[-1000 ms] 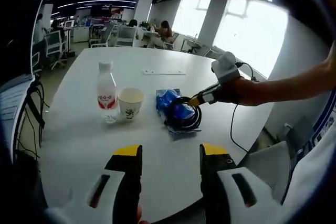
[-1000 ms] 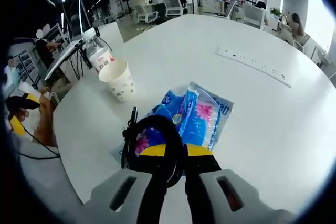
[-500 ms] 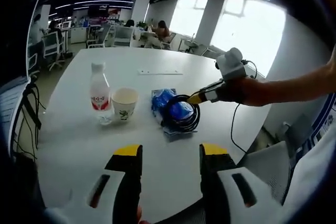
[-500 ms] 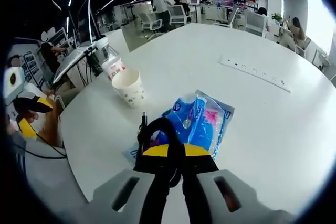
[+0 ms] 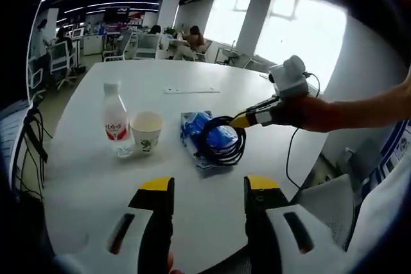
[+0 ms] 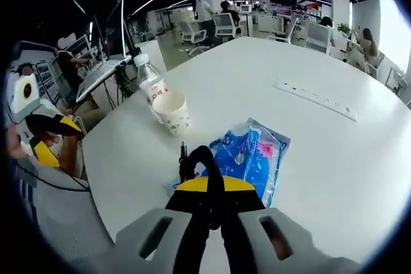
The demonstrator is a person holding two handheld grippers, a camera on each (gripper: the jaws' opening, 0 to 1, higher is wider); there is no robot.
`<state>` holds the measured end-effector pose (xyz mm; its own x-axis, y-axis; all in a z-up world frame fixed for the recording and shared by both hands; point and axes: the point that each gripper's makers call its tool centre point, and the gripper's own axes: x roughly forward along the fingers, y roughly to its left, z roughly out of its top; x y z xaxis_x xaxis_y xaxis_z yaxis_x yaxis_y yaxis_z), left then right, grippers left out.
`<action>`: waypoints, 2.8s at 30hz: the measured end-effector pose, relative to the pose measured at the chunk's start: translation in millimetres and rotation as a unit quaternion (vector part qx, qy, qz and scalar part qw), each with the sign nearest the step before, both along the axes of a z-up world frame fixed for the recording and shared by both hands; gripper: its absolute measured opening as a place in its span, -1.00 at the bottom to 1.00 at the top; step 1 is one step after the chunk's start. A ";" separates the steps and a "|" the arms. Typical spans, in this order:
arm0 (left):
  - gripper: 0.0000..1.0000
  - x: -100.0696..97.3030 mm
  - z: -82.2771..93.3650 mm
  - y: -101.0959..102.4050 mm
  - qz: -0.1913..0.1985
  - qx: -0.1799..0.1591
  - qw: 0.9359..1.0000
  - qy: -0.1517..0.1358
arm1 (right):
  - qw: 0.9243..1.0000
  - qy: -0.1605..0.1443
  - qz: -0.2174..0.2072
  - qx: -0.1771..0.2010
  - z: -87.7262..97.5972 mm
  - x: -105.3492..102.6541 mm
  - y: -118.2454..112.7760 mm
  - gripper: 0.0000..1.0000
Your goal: Arrange the tabletop items into an orderly group along one side of the table until the central work area is clear of visible clutter.
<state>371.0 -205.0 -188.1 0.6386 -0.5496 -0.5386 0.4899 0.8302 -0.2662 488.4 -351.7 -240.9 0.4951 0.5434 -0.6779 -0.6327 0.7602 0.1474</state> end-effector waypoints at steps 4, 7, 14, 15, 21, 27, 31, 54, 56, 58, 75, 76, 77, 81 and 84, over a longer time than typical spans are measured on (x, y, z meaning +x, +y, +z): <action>-0.15 -0.9 -0.7 -2.7 -0.001 -0.001 1.000 0.000 | 1.000 -0.005 0.002 0.005 5.4 -4.3 0.7 -0.97; -0.15 -1.0 -1.5 -4.8 -0.002 -0.002 1.000 0.001 | 1.000 -0.009 0.004 0.009 9.3 -6.0 2.8 -0.97; -0.15 -2.3 -1.3 -9.7 -0.004 -0.004 1.000 0.001 | 1.000 -0.022 0.006 0.021 21.3 -11.7 6.8 -0.97; -0.15 -2.4 -1.1 -10.0 -0.004 -0.004 1.000 0.001 | 0.999 -0.023 0.006 0.023 22.9 -13.1 6.4 -0.97; -0.15 -1.5 0.4 -12.6 -0.007 -0.004 1.000 -0.001 | 0.999 -0.025 -0.005 0.029 27.5 -17.9 -3.8 -0.97; -0.14 -0.6 0.4 -18.0 -0.014 -0.003 1.000 -0.002 | 0.999 -0.027 -0.023 0.030 29.9 -23.0 -23.4 -0.97; -0.14 1.7 1.6 -23.8 -0.019 -0.004 1.000 -0.003 | 0.999 -0.027 -0.037 0.029 29.9 -24.9 -40.1 -0.97; -0.14 10.7 3.3 -42.5 -0.040 -0.002 0.999 -0.006 | 0.992 -0.012 -0.124 0.024 17.5 -33.1 -129.8 -0.97; -0.14 10.9 2.6 -43.7 -0.043 -0.001 0.999 -0.006 | 0.991 -0.008 -0.132 0.026 16.0 -34.5 -136.1 -0.97; -0.14 11.4 2.8 -44.5 -0.044 0.000 0.999 -0.005 | 0.990 -0.005 -0.138 0.029 14.9 -35.4 -140.6 -0.97; -0.14 15.1 4.0 -46.8 -0.043 0.000 0.999 -0.003 | 0.987 0.026 -0.160 0.010 -16.6 -42.6 -168.0 -0.97; -0.14 14.7 4.2 -45.9 -0.042 0.000 0.999 -0.003 | 0.987 0.028 -0.160 0.009 -18.3 -43.1 -168.6 -0.97; -0.14 14.4 4.3 -45.4 -0.042 0.000 0.999 -0.002 | 0.986 0.030 -0.161 0.010 -19.6 -43.6 -168.7 -0.97; -0.14 13.5 4.8 -41.3 -0.041 0.004 0.999 -0.003 | 0.985 0.034 -0.168 0.015 -24.7 -40.8 -171.8 -0.97; -0.14 13.3 7.0 -39.6 -0.040 0.006 0.999 -0.004 | 0.985 0.039 -0.167 0.010 -28.7 -40.3 -173.7 -0.97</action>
